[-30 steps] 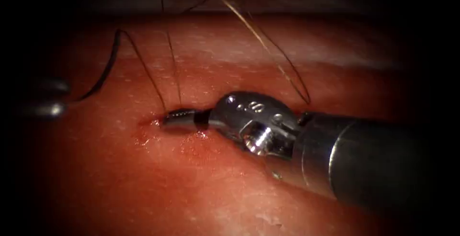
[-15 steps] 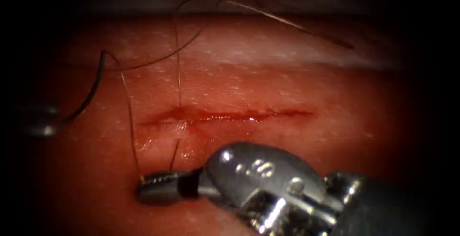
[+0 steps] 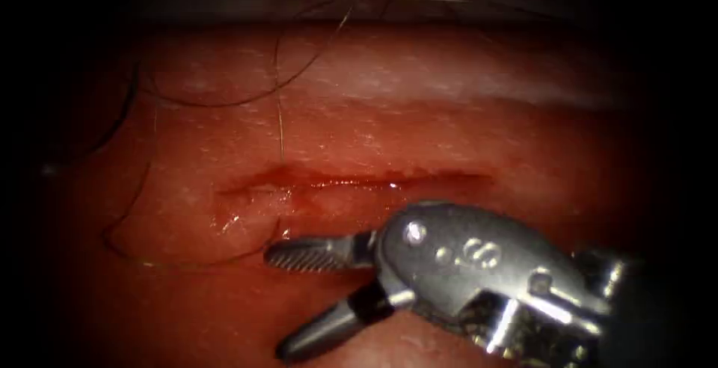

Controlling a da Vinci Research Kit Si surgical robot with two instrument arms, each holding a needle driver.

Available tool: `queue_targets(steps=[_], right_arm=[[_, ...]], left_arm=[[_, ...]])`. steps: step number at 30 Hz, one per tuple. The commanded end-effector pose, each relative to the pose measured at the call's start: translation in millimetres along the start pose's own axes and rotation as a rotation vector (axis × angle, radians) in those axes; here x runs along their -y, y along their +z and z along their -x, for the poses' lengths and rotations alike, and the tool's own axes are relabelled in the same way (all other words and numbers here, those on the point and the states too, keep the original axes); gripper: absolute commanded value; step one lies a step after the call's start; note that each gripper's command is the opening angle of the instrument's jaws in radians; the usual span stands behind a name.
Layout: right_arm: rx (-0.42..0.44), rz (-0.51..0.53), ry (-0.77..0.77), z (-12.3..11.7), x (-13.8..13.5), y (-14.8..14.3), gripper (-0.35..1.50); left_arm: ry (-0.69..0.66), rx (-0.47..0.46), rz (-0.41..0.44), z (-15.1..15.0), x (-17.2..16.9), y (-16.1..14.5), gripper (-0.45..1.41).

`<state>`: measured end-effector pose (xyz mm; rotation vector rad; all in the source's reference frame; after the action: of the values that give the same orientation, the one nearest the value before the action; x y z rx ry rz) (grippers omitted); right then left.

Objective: Wound Closure

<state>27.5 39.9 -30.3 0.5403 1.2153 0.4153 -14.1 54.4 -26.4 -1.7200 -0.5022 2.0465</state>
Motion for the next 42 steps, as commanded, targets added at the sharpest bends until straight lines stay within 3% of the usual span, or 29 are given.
queue_targets(steps=[1, 4, 10, 12, 20, 22, 25, 27, 36, 42], right_arm=[[0.001, 0.012, -0.021, 0.7, -0.9, 0.1, 1.16], [0.003, 0.063, -0.079, 1.9, -2.2, 0.4, 1.09], [0.058, 0.153, -0.145, 5.6, -4.8, 4.7, 0.99], [0.063, 0.230, -0.175, 6.6, -6.4, 5.9, 0.91], [0.117, 0.160, -0.217, 9.1, -6.9, 7.4, 0.67], [0.121, 0.141, -0.222, 9.0, -6.8, 7.8, 0.47], [0.123, 0.124, -0.238, 8.8, -6.5, 8.0, -0.12], [0.124, 0.123, -0.249, 8.7, -6.5, 7.9, -0.35], [0.149, 0.099, -0.266, 8.3, -6.0, 7.3, -0.35], [0.174, -0.050, -0.238, 5.4, -1.6, 6.7, -0.35]], left_arm=[[-0.003, 0.000, -0.004, 0.9, 0.6, 0.3, -0.35], [-0.013, 0.001, -0.028, 1.5, 1.4, -0.6, -0.35], [-0.018, 0.001, -0.029, 1.4, 0.9, 0.4, -0.35], [-0.018, 0.001, -0.029, 1.4, 0.8, 0.7, -0.35], [-0.018, 0.001, -0.028, 1.4, 0.9, 0.7, -0.35], [-0.018, 0.001, -0.028, 1.5, 0.9, 0.7, -0.35], [-0.017, 0.001, -0.029, 1.6, 0.9, 0.7, -0.35], [-0.016, 0.001, -0.030, 1.6, 0.9, 0.8, -0.35], [-0.015, 0.002, -0.030, 1.8, 0.9, 1.0, -0.35], [-0.022, 0.002, -0.023, 2.3, 0.8, 1.5, -0.35]])
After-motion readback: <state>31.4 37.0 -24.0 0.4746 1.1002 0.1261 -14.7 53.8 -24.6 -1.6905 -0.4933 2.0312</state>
